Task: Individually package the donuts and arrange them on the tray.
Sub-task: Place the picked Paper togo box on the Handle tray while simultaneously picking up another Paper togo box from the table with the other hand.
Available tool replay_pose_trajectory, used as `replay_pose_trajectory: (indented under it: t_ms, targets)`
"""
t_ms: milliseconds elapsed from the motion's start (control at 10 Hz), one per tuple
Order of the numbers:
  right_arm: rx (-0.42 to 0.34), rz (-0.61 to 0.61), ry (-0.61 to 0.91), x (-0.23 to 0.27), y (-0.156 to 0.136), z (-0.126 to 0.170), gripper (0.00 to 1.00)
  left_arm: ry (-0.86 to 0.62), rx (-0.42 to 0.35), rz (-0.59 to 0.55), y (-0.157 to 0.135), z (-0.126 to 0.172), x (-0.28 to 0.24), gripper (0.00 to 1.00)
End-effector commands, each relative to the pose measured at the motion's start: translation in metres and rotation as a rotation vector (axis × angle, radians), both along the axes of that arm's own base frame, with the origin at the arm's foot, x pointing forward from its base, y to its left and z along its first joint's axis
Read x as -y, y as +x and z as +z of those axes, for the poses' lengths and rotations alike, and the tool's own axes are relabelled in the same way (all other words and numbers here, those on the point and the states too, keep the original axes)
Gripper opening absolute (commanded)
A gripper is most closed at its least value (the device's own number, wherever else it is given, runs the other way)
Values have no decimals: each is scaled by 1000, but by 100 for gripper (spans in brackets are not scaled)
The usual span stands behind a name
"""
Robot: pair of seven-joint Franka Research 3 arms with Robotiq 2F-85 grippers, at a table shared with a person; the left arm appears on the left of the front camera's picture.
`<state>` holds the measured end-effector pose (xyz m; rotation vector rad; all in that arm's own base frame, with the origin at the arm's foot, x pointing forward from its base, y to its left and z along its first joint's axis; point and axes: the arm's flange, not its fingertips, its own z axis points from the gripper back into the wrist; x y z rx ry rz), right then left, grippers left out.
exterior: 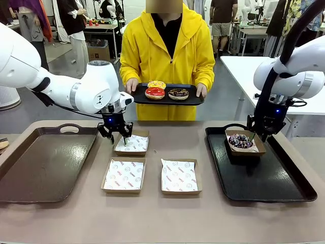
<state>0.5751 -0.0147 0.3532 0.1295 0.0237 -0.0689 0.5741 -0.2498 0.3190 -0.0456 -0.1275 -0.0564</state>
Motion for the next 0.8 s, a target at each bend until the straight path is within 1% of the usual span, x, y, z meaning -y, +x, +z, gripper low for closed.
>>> replay_pose_trajectory:
  t_ms: [0, 100, 400, 700]
  targets:
    - [0, 10, 45, 5, 0, 3, 96, 32, 4, 9, 3, 2, 4, 0]
    - [0, 9, 48, 4, -1, 3, 100, 31, 3, 13, 3, 2, 4, 0]
    - [-5, 3, 56, 6, -4, 2, 100, 32, -7, 14, 3, 1, 4, 0]
    - [9, 3, 61, 6, -14, 8, 100, 33, -11, 16, 3, 1, 4, 0]
